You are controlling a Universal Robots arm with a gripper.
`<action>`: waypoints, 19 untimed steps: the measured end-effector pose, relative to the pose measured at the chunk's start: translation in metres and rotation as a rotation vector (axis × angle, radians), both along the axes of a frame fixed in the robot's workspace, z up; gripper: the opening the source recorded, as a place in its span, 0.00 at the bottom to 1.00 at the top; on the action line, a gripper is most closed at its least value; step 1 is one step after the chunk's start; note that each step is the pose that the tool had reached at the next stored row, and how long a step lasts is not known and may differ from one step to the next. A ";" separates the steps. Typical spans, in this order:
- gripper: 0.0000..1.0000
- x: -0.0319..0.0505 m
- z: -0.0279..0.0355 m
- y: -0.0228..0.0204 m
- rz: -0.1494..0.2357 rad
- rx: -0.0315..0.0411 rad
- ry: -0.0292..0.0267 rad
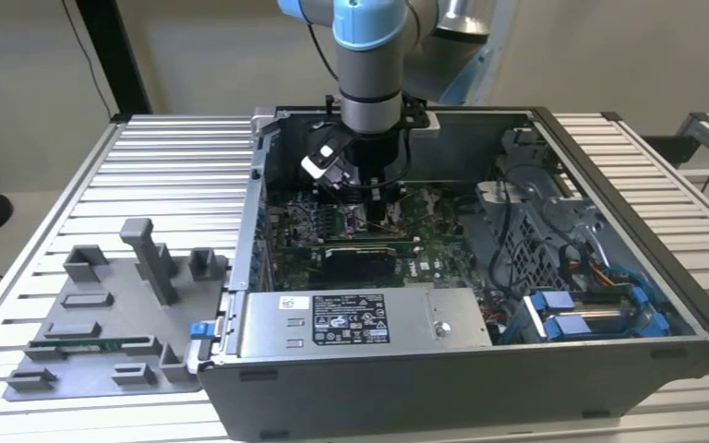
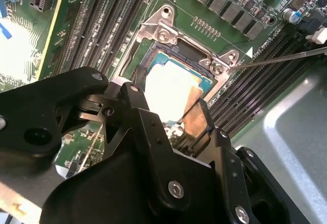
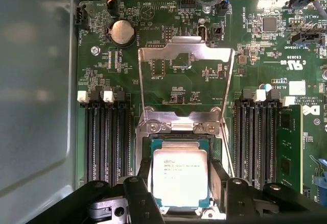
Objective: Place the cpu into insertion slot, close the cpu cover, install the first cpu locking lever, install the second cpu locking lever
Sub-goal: 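Place the cpu into insertion slot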
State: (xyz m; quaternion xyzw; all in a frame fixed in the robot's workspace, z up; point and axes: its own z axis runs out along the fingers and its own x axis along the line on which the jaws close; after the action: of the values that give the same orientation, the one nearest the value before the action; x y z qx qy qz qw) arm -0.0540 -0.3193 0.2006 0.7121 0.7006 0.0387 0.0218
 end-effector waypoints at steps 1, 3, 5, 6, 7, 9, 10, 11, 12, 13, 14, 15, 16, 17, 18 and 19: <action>0.00 0.0000 -0.0003 0.0000 0.000 0.0000 0.0000; 0.00 0.0000 -0.0011 -0.0001 0.000 -0.0001 0.0000; 0.00 0.0000 -0.0016 -0.0001 0.000 -0.0002 0.0001; 0.00 0.0000 -0.0018 -0.0002 0.000 -0.0002 0.0001; 0.00 0.0000 -0.0021 -0.0001 0.000 -0.0001 0.0000; 0.00 0.0000 -0.0024 -0.0002 0.000 -0.0002 0.0001; 0.00 0.0000 -0.0024 -0.0002 0.000 -0.0004 0.0002; 0.00 0.0000 -0.0025 -0.0002 0.000 -0.0008 0.0002; 0.00 0.0000 -0.0025 -0.0003 0.000 -0.0011 0.0001; 0.00 0.0000 -0.0025 -0.0003 0.000 -0.0015 0.0001; 0.00 0.0000 -0.0025 -0.0004 0.000 -0.0022 0.0001; 0.00 0.0000 -0.0025 -0.0005 0.000 -0.0029 0.0001; 0.00 0.0000 -0.0025 -0.0005 0.000 -0.0036 0.0001; 0.00 0.0000 -0.0026 -0.0006 0.000 -0.0042 0.0001; 0.00 0.0001 -0.0026 -0.0006 0.000 -0.0049 0.0000; 0.00 0.0001 -0.0025 -0.0007 0.000 -0.0057 0.0001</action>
State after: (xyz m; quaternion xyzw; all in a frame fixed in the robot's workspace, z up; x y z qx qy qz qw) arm -0.0539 -0.3199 0.1981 0.7120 0.7008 0.0367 0.0237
